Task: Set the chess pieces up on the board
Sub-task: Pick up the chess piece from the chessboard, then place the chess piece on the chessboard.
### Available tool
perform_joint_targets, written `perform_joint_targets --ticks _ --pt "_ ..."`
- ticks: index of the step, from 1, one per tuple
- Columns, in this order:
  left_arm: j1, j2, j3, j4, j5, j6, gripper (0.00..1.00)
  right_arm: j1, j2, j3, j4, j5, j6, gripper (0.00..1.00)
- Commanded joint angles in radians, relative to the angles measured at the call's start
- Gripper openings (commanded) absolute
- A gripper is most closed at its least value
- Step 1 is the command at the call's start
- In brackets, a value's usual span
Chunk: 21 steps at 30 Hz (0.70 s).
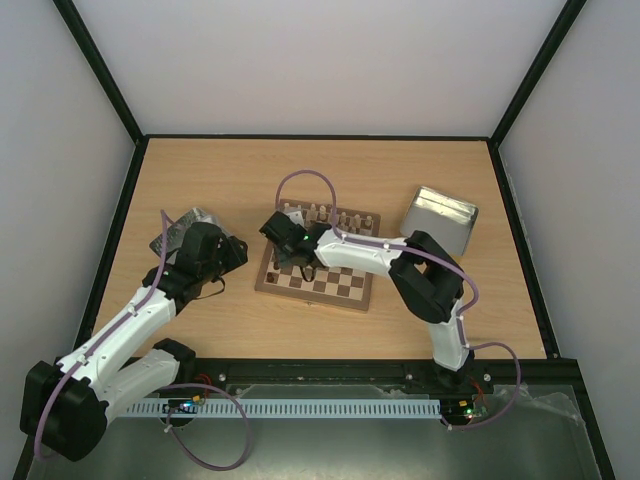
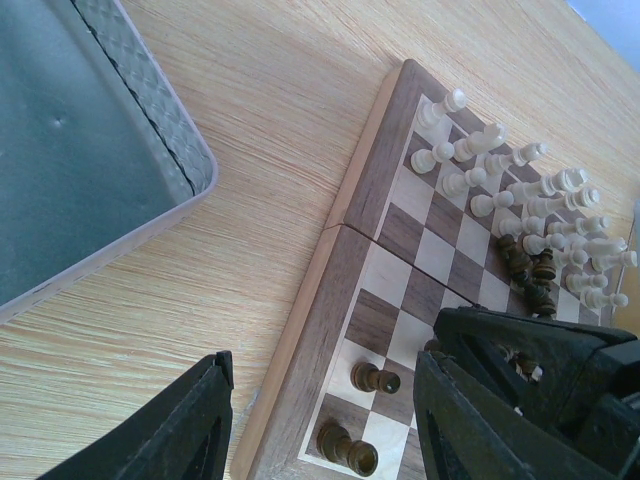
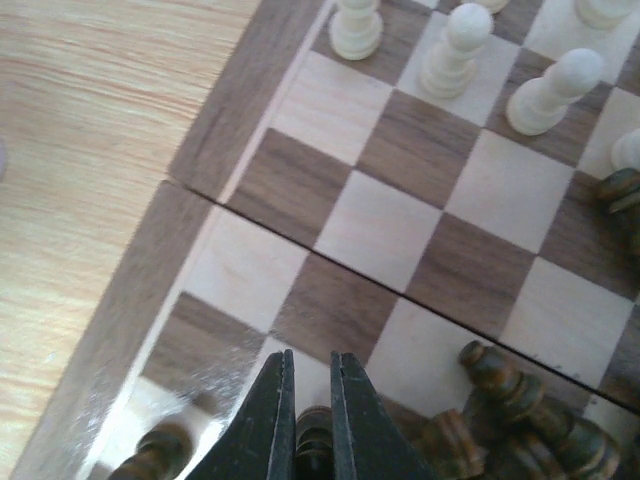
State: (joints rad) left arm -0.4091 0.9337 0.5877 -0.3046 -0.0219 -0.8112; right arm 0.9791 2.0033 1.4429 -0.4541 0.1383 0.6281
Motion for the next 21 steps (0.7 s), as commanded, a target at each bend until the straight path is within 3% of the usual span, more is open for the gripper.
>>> perform_joint_targets --ticks 1,14,21 --pt "0.007 -0.011 -0.016 0.012 -0.004 0.009 0.52 0.027 -0.05 -0.015 0.028 -0.023 -0.01 0.02" --pt "0.007 -0.009 -0.016 0.013 -0.01 0.004 0.52 0.073 -0.026 -0.066 0.05 -0.034 0.001 0.04" --pt "0.009 -0.009 -0.011 0.012 -0.007 0.005 0.52 0.072 -0.074 -0.044 0.041 -0.001 0.019 0.21"
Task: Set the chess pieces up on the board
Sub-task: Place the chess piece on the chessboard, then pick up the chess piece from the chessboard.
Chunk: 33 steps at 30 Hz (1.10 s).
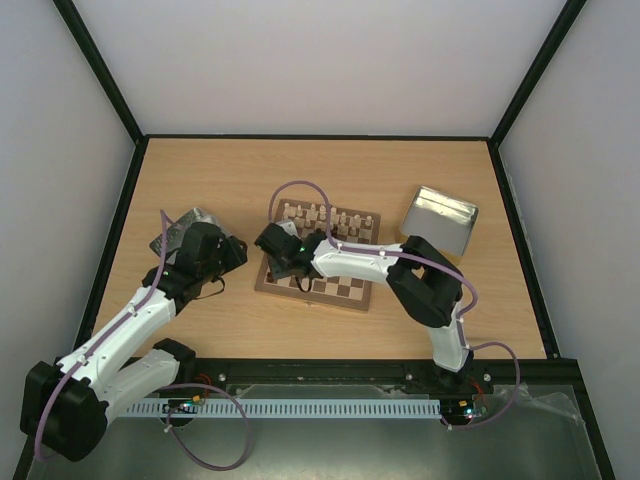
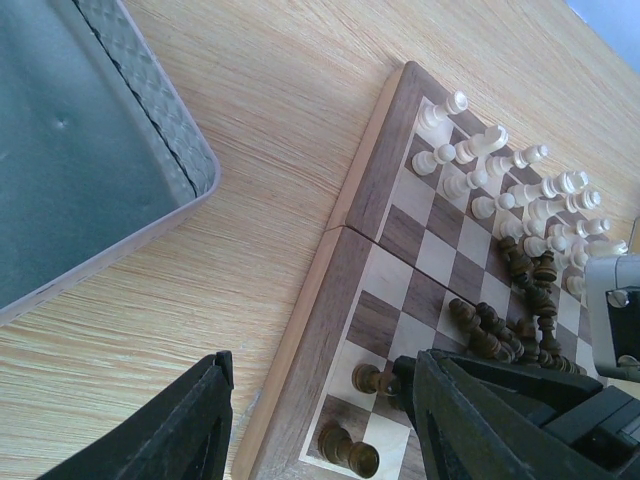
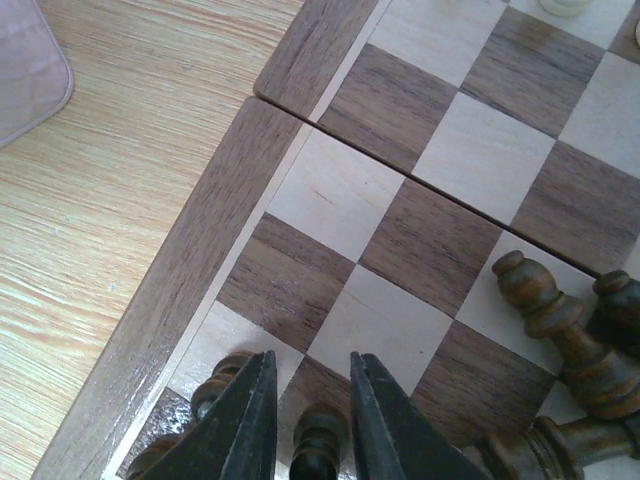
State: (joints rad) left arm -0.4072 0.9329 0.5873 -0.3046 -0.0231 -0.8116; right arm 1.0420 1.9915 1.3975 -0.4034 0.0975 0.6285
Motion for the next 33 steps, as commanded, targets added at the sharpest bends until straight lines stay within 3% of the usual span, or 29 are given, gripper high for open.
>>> perform_joint_targets --ticks 1,9,19,27,33 --pt "0.007 -0.008 -0.009 0.012 -0.005 0.006 0.52 0.01 -0.074 0.004 -0.009 0.049 0.024 0.24" --pt "0.007 -0.007 0.002 0.006 0.0 0.014 0.53 -0.004 -0.18 -0.032 0.017 0.171 0.035 0.35" --pt "0.007 -0.007 0.002 0.014 0.033 0.033 0.53 -0.131 -0.162 -0.102 0.006 0.103 -0.073 0.36" --pt "0.007 -0.005 -0.001 0.018 0.048 0.037 0.53 -0.147 -0.095 -0.072 -0.007 0.062 -0.131 0.21" --pt "0.007 -0.005 -0.006 0.019 0.052 0.038 0.53 -0.148 -0.068 -0.067 -0.003 0.032 -0.142 0.18"
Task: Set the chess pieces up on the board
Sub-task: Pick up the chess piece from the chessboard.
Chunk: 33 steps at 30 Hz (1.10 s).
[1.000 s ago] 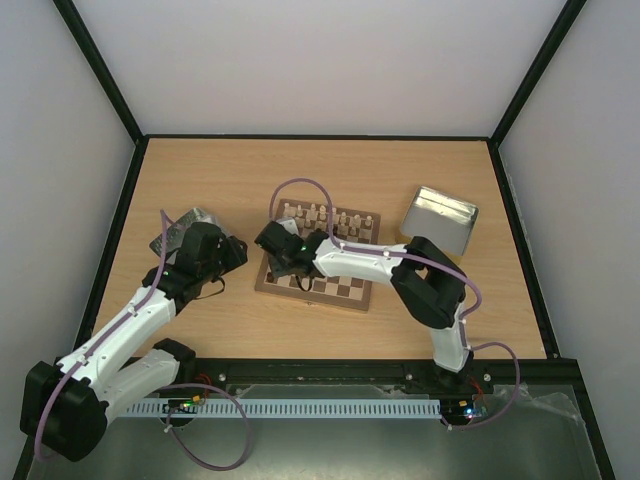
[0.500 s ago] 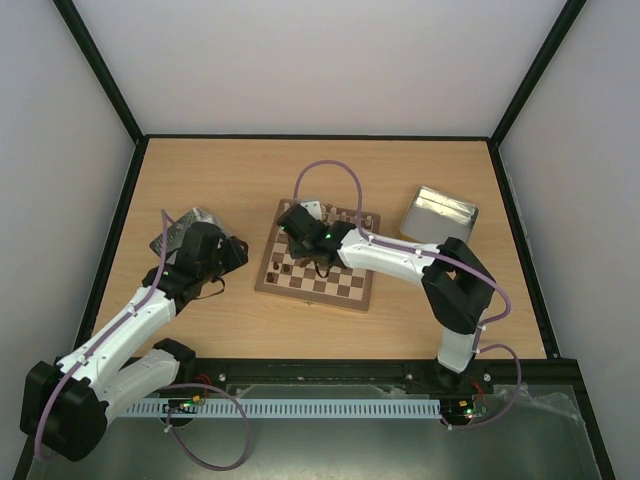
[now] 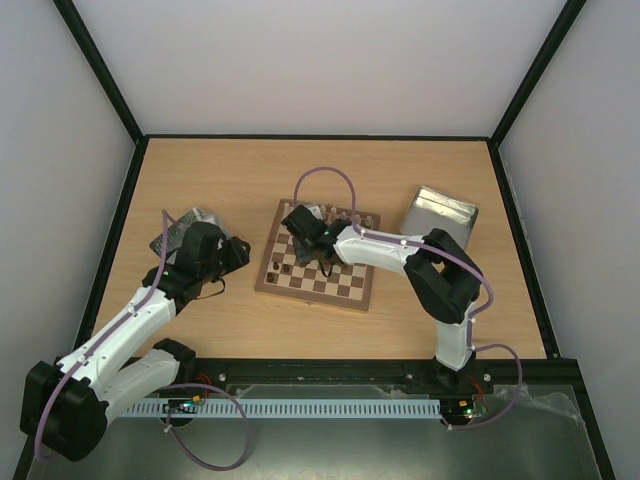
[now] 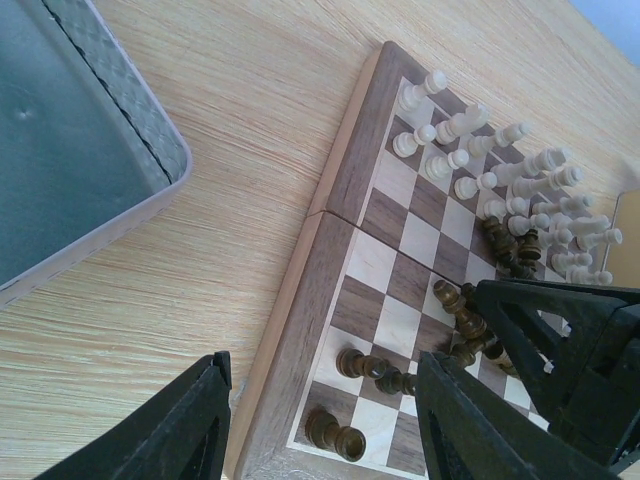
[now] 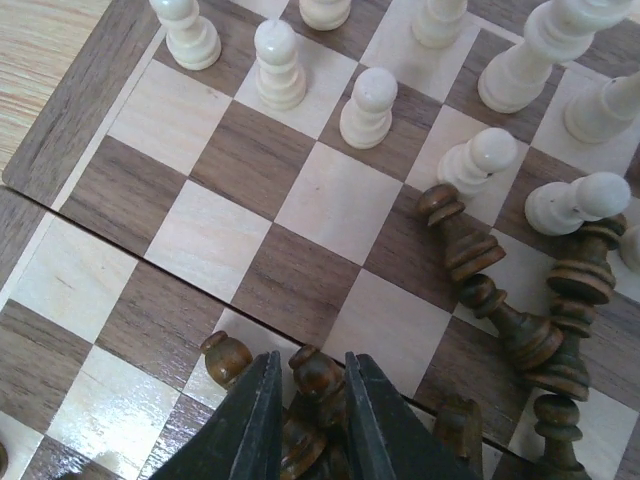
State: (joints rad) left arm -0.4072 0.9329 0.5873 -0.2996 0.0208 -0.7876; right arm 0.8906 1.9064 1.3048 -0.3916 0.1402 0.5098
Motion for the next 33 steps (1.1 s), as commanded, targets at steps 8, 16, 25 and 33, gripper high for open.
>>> perform_joint_targets --ticks 8,16,25,33 --pt "0.007 -0.003 -0.009 0.014 0.008 0.013 0.54 0.004 0.044 0.039 -0.018 -0.022 -0.031 0.1" --pt "0.007 0.001 -0.011 0.015 0.008 0.013 0.54 0.005 0.046 0.037 -0.027 -0.051 -0.037 0.18" --pt "0.007 0.007 -0.011 0.019 0.011 0.013 0.54 0.005 -0.003 0.033 -0.016 -0.042 -0.027 0.17" --pt "0.007 0.012 -0.01 0.022 0.013 0.014 0.54 0.004 -0.033 0.008 -0.01 -0.096 -0.059 0.31"
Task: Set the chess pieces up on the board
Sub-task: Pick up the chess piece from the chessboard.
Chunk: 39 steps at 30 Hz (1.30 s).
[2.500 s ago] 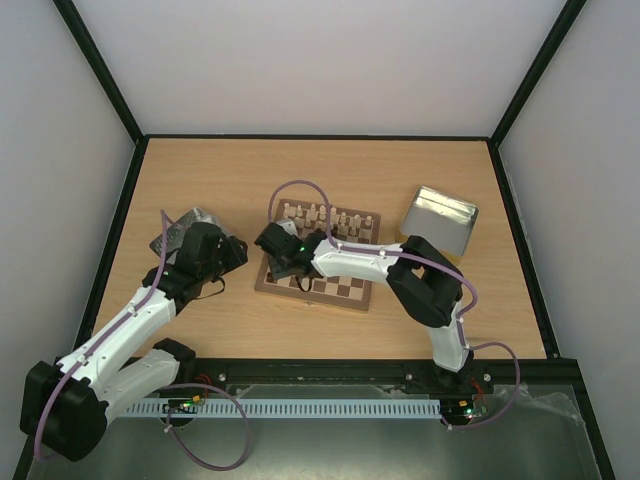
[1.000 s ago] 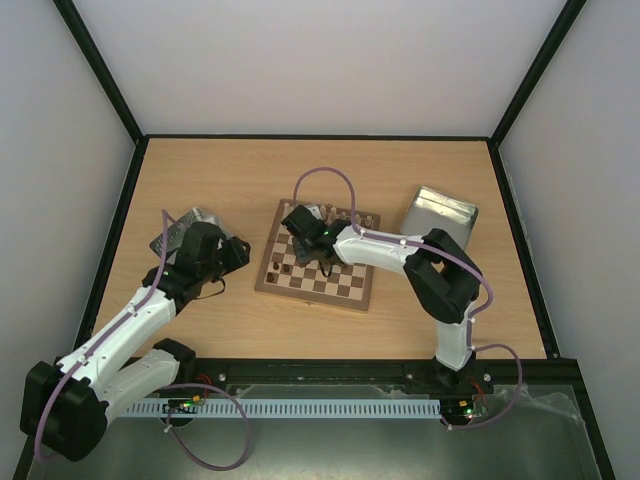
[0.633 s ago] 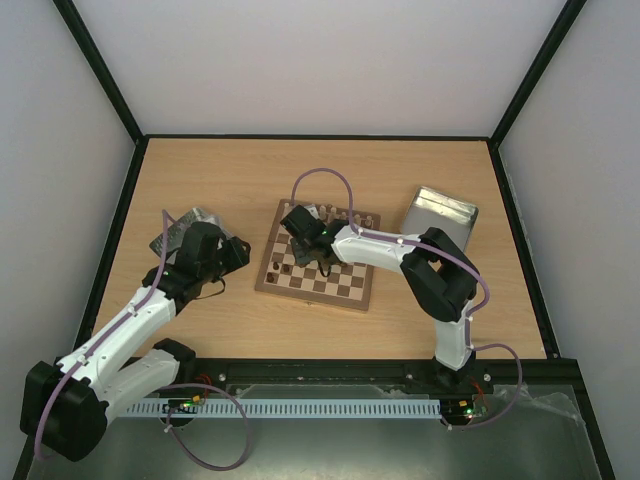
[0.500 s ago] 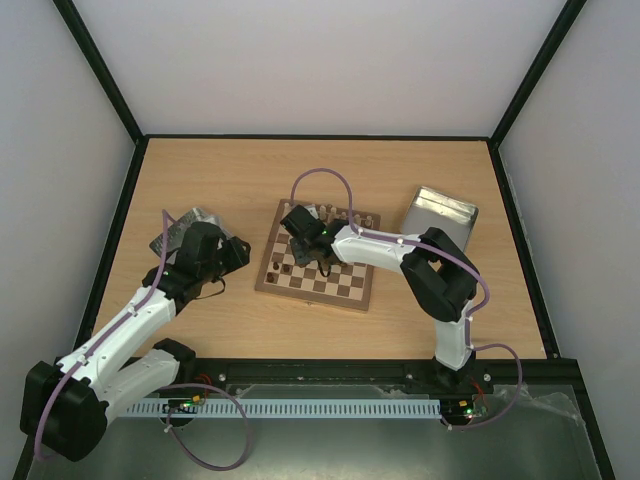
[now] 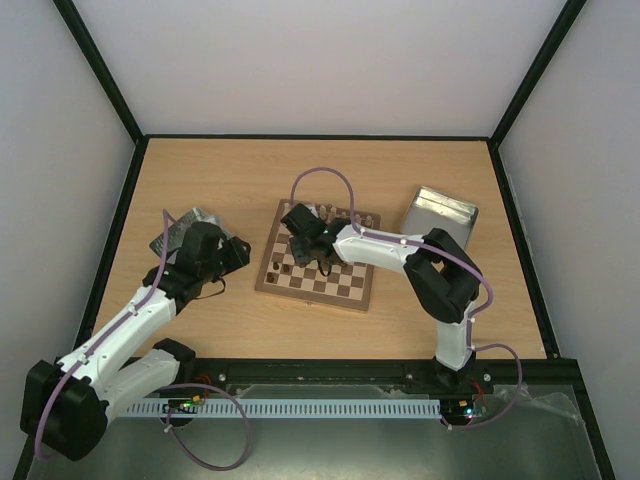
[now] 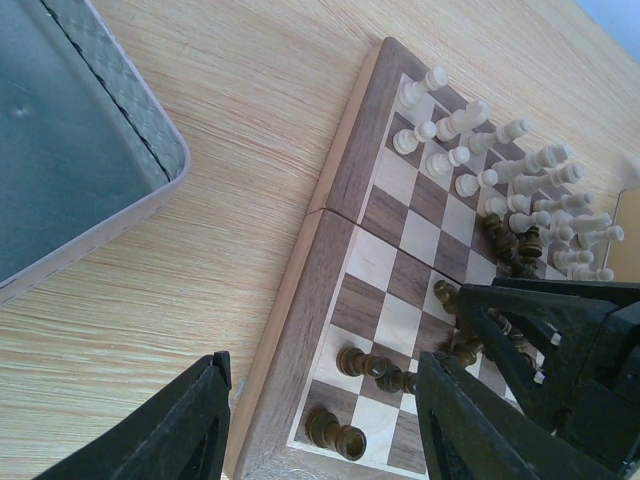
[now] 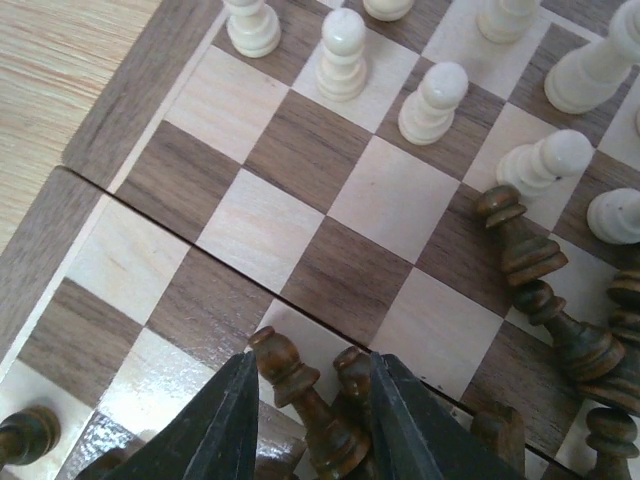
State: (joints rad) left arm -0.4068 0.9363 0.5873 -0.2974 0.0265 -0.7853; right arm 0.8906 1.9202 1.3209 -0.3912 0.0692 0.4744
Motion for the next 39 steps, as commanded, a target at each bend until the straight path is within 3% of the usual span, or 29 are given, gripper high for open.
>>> perform_joint_targets --ticks 1,20,29,33,39 --pt "0.006 0.009 -0.01 0.021 0.008 0.012 0.54 0.004 -0.046 -0.012 -0.01 -0.034 -0.031 0.32" --pt "0.006 0.02 -0.007 0.025 0.01 0.016 0.54 0.005 0.036 -0.012 -0.045 -0.004 -0.072 0.19" --pt "0.006 0.021 -0.007 0.026 0.012 0.02 0.54 0.004 0.075 0.022 -0.064 0.001 -0.096 0.2" --pt "0.006 0.022 -0.005 0.027 0.017 0.021 0.54 0.005 0.079 0.032 -0.056 0.013 -0.099 0.1" --pt "0.006 0.007 0.004 0.049 0.052 0.023 0.54 0.004 0.027 0.027 0.021 0.058 -0.108 0.05"
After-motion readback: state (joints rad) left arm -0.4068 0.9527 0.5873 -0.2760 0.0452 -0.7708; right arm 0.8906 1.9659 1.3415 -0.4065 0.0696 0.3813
